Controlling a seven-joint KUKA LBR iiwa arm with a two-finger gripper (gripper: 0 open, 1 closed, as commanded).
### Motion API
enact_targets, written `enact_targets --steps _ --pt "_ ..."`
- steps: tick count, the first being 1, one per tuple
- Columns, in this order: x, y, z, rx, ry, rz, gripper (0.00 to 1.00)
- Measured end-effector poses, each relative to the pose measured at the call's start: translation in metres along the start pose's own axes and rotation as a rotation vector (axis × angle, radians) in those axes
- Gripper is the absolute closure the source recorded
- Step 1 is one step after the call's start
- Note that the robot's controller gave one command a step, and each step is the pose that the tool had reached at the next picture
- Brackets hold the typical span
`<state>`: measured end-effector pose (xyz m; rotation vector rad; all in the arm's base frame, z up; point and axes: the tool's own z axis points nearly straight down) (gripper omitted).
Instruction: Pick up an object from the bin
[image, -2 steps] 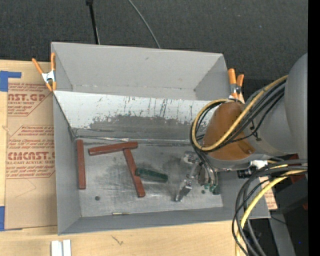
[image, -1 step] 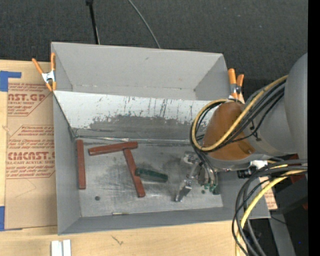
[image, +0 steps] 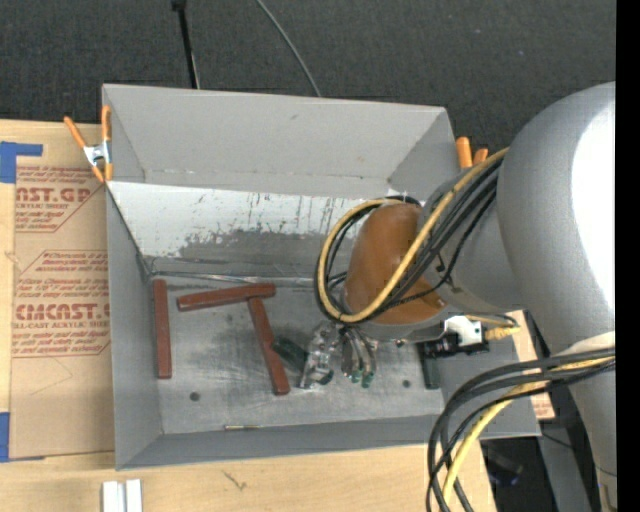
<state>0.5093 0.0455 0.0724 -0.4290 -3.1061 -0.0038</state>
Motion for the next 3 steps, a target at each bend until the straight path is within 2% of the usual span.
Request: enact_targets --steps 1,2,3 --pt "0.0 0.0 0.0 0.0 0.0 0.0 1.0" --pt "-0.009 0.0 -0.005 0.0 -0.003 -0.179 1.0" --pt "-0.008 -0.027 -0.146 0.002 -0.008 -0.102 1.0"
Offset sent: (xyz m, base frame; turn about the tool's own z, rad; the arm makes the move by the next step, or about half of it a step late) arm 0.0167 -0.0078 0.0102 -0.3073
